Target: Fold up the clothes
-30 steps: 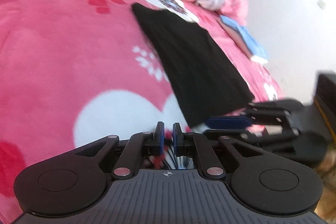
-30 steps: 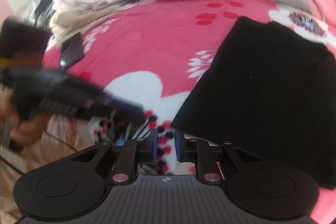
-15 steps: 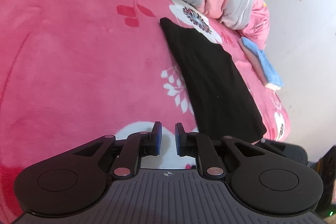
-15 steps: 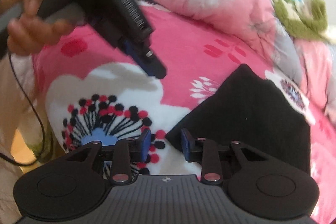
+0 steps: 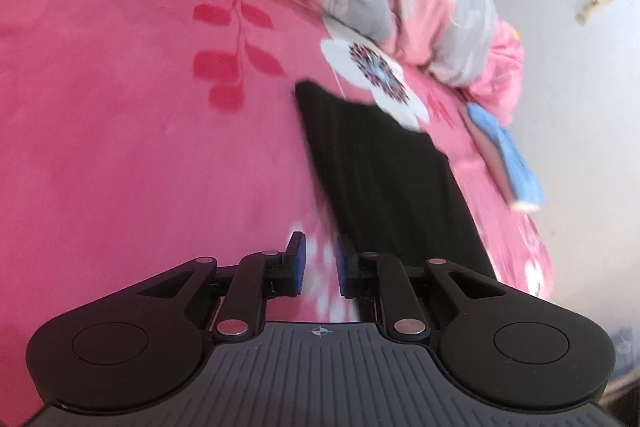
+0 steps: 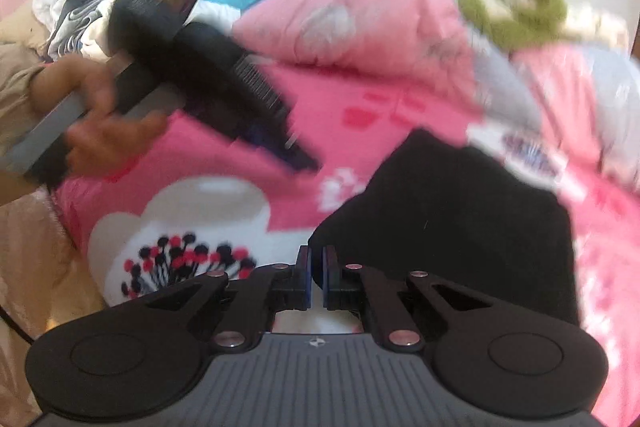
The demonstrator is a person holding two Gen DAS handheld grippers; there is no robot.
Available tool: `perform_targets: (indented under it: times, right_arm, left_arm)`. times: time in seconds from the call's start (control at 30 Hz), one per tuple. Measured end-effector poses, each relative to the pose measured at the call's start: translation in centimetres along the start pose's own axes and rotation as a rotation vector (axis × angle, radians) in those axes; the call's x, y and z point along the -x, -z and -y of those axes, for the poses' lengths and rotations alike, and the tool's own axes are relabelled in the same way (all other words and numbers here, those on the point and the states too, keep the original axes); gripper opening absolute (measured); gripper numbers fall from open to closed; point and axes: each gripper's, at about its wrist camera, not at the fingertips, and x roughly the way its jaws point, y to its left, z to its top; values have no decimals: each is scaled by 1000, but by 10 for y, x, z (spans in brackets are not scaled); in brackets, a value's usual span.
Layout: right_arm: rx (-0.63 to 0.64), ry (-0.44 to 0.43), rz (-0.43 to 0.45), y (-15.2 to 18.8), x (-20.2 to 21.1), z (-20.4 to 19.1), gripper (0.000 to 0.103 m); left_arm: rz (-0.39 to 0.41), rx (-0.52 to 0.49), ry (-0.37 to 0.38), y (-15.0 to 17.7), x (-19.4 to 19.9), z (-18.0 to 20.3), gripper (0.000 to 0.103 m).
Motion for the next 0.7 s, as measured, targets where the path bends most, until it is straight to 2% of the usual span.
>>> perform_targets:
  times: [0.13,0.27,0.43,0.57,0.7]
  right_arm:
    - [-19,-17,8,-1,0,2,4]
    - [-39,-47,7,-1,-2,5,4]
    - [-40,-62,-25,4,-11,3,5]
    - [-42,-68,-44,7,-18,2,5]
    - [-45,-75,-27,0,-7,-1,9]
  left_arm:
    - [18,-62,-57,-27,-32,16,15]
    - [-1,-147,-122,-32,-58,24,15]
    - [18,-192,-118,-29,-65,20,17]
    - [28,-182,-100,-31,-65,16,18]
    - [31,-168,-86,-33,-61,15,18]
